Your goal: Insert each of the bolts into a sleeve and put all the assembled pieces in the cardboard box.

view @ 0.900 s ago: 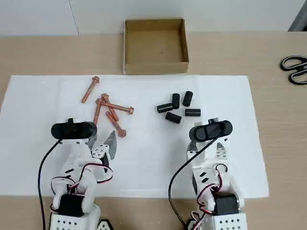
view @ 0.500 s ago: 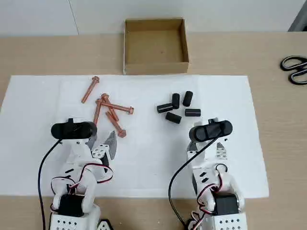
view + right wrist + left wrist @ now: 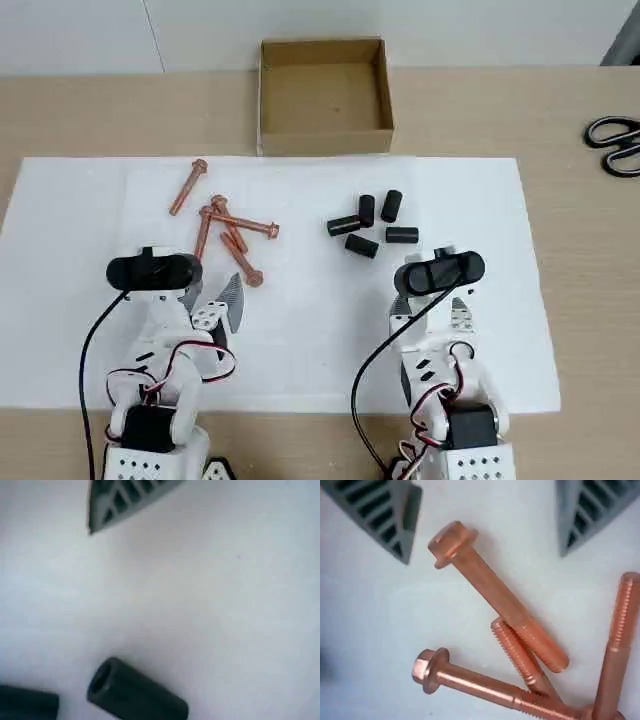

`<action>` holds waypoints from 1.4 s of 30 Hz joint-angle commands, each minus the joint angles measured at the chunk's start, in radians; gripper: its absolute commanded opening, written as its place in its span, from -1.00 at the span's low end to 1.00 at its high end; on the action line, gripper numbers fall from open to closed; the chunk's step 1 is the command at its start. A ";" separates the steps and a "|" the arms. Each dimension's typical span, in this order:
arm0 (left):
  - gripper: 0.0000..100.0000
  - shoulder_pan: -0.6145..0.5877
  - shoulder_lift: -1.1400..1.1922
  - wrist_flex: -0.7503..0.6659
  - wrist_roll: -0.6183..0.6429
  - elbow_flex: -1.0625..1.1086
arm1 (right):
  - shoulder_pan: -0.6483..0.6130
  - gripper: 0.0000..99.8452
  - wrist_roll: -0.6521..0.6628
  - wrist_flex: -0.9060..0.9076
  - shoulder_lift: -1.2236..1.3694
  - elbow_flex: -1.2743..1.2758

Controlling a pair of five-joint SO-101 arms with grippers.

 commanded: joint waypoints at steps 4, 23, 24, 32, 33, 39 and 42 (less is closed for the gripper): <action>-0.64 -0.003 -0.008 0.002 -0.002 -0.004 | 0.007 -0.58 -0.009 0.002 -0.015 0.008; -0.64 -0.003 -0.008 0.002 -0.002 -0.004 | 0.007 -0.58 -0.009 0.002 -0.015 0.008; -0.64 -0.003 -0.008 0.002 -0.002 -0.004 | 0.007 -0.58 -0.009 0.002 -0.015 0.008; -0.64 -0.003 -0.008 0.002 -0.002 -0.004 | 0.007 -0.58 -0.009 0.002 -0.015 0.008; -0.64 -0.003 -0.008 0.002 -0.002 -0.004 | 0.007 -0.58 -0.009 0.002 -0.015 0.008; -0.64 0.025 -0.008 -0.002 0.000 -0.005 | 0.007 -0.58 -0.009 0.002 -0.015 0.008; -0.64 0.081 -0.008 0.002 -0.003 -0.005 | 0.007 -0.58 -0.009 0.002 -0.015 0.008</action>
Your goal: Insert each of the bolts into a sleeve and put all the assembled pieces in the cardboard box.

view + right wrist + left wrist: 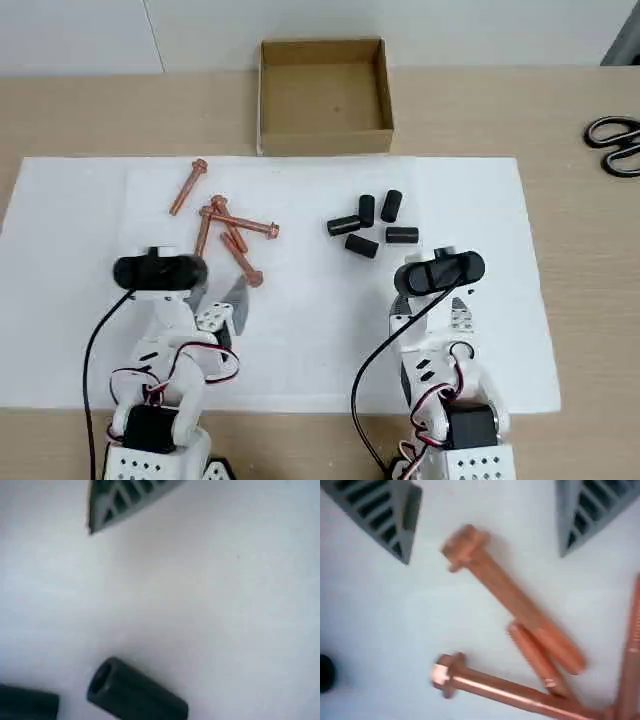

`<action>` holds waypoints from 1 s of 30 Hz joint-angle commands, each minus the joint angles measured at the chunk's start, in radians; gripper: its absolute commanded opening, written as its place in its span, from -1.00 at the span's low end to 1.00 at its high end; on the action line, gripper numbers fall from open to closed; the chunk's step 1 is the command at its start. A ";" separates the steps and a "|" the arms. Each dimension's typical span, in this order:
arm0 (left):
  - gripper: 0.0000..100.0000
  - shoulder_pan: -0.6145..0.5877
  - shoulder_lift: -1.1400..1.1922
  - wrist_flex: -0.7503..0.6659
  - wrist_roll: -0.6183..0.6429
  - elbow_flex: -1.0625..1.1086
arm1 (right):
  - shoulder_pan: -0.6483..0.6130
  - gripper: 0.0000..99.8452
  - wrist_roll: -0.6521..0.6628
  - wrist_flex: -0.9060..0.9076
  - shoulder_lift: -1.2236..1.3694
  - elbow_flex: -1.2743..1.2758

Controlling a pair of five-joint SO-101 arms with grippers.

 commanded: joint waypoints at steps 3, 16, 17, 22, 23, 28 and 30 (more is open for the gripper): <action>-0.64 0.051 -0.008 0.005 -0.002 -0.005 | 0.007 -0.58 -0.009 0.002 -0.015 0.008; -0.64 0.043 -0.003 0.077 0.000 -0.143 | 0.004 -0.58 -0.012 0.001 -0.015 0.008; -0.64 0.043 -0.003 0.095 0.000 -0.168 | 0.004 -0.58 -0.012 0.001 -0.015 0.008; -0.64 -0.034 -0.003 0.123 -0.002 -0.225 | 0.004 -0.58 -0.012 0.004 -0.015 0.008; -0.64 -0.058 -0.003 0.123 -0.003 -0.231 | 0.004 -0.58 -0.012 0.001 -0.015 0.008; -0.64 -0.103 -0.002 0.216 -0.029 -0.302 | 0.004 -0.58 -0.012 0.022 -0.015 0.005; -0.64 -0.106 -0.002 0.238 -0.044 -0.311 | 0.002 -0.58 -0.012 0.027 -0.015 0.005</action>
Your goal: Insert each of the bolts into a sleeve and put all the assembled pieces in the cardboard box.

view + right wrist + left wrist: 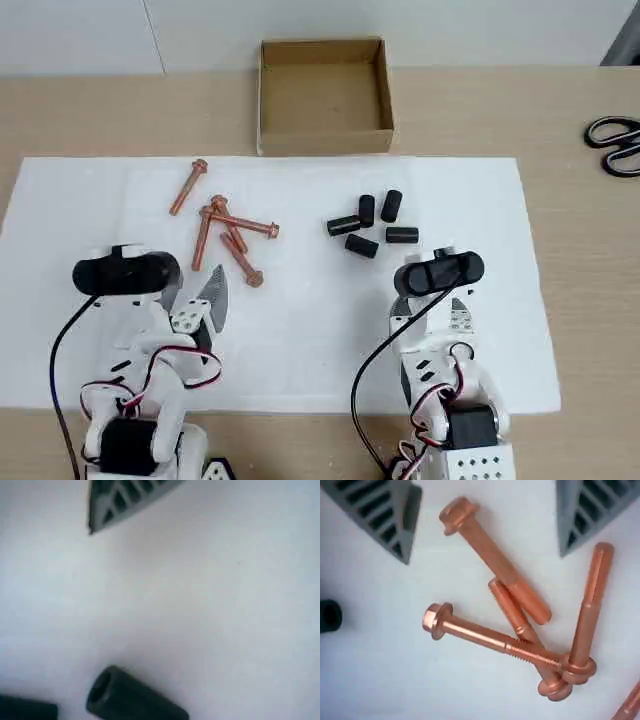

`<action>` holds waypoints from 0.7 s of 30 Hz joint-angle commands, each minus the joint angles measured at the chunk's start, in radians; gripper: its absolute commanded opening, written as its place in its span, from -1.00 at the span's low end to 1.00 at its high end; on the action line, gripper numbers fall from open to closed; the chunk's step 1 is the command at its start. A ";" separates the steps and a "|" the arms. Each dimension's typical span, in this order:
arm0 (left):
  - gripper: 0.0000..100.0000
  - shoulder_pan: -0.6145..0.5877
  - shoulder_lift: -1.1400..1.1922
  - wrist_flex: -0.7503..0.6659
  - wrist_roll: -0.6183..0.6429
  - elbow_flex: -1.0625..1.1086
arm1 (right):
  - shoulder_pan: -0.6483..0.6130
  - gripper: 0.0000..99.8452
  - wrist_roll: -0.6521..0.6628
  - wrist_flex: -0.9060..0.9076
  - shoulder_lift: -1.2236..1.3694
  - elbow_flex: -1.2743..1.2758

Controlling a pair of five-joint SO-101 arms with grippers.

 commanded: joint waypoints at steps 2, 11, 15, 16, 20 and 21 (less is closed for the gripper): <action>-0.64 -0.011 -0.002 0.035 -0.020 -0.051 | 0.004 -0.58 -0.012 0.024 -0.015 0.002; -0.64 -0.011 0.028 0.071 -0.021 -0.124 | 0.010 -0.58 -0.012 0.291 -0.005 -0.292; -0.64 -0.011 0.195 0.066 -0.021 -0.236 | 0.010 -0.58 -0.009 0.383 -0.005 -0.445; -0.64 -0.011 0.255 0.066 -0.021 -0.277 | 0.010 -0.58 -0.008 0.392 -0.005 -0.468; -0.64 -0.011 0.505 0.072 -0.021 -0.446 | 0.012 -0.58 -0.006 0.384 -0.005 -0.505; -0.64 -0.011 0.565 0.075 -0.021 -0.483 | 0.012 -0.58 -0.006 0.372 -0.005 -0.514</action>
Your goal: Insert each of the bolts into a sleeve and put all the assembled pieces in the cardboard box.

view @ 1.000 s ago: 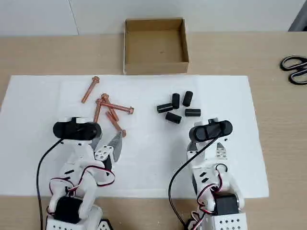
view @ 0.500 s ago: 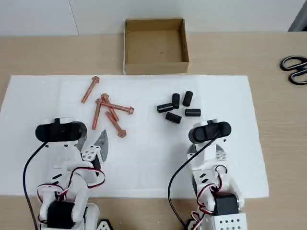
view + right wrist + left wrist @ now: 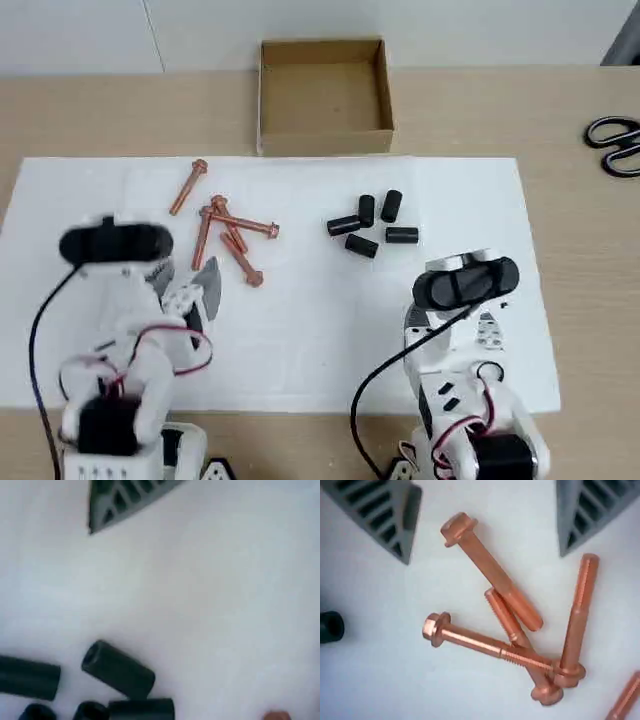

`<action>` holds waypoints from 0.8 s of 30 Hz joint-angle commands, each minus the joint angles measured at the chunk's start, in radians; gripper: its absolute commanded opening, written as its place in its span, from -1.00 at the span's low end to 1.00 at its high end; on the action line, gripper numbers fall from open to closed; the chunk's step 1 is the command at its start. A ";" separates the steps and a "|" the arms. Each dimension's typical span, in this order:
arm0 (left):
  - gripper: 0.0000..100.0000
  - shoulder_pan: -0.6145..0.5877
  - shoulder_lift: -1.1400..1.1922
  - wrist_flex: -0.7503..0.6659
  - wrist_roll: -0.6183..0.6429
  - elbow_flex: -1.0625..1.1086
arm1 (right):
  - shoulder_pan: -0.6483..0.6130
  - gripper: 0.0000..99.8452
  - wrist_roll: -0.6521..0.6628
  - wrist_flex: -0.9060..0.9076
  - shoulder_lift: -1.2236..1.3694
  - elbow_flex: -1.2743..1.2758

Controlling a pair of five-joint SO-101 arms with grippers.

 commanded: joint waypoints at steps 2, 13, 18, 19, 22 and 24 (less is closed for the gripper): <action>-0.64 -0.003 0.270 0.032 -0.009 -0.205 | 0.018 -0.58 -0.009 -0.041 -0.002 -0.089; -0.64 0.002 0.632 0.071 -0.057 -0.377 | 0.047 -0.58 -0.011 -0.160 0.047 -0.210; -0.64 0.002 0.646 0.069 -0.057 -0.375 | 0.045 -0.58 -0.011 -0.151 0.311 -0.422; -0.64 0.002 0.646 0.069 -0.057 -0.374 | 0.047 -0.58 -0.011 -0.133 0.387 -0.477; -0.64 0.002 0.646 0.069 -0.057 -0.372 | 0.042 -0.58 -0.011 -0.041 0.648 -0.658; -0.64 -0.002 0.646 0.069 -0.057 -0.372 | 0.042 -0.58 -0.011 0.054 0.837 -0.787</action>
